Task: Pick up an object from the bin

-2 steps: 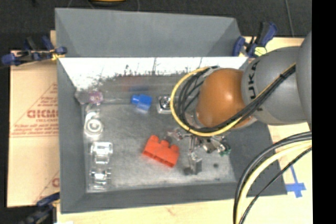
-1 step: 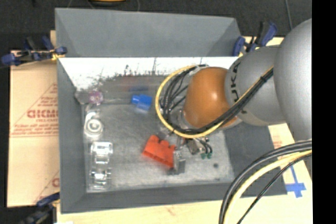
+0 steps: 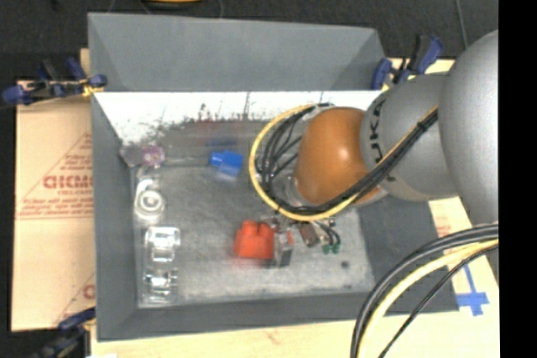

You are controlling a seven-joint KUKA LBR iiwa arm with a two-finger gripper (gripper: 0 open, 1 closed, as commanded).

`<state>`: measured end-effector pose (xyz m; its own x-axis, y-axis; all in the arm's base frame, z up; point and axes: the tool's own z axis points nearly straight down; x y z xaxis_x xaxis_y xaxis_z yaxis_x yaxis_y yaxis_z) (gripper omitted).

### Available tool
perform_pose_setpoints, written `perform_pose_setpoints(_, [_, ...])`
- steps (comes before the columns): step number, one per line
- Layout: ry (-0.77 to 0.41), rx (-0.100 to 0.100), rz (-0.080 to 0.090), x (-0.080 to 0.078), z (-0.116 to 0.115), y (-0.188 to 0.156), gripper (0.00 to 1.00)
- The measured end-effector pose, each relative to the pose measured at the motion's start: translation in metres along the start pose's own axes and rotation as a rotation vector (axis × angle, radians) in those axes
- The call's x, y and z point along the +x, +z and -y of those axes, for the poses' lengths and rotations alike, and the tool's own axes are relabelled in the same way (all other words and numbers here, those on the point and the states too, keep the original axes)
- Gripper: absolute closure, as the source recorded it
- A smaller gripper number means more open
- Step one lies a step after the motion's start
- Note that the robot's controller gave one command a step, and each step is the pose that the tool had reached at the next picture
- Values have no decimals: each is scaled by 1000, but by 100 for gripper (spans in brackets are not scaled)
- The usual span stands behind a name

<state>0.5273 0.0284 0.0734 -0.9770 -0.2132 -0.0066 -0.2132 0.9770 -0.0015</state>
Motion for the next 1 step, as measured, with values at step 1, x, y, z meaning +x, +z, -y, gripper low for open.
perform_pose_setpoints(1, [-36, 2, 5, -2, 4, -129, 100])
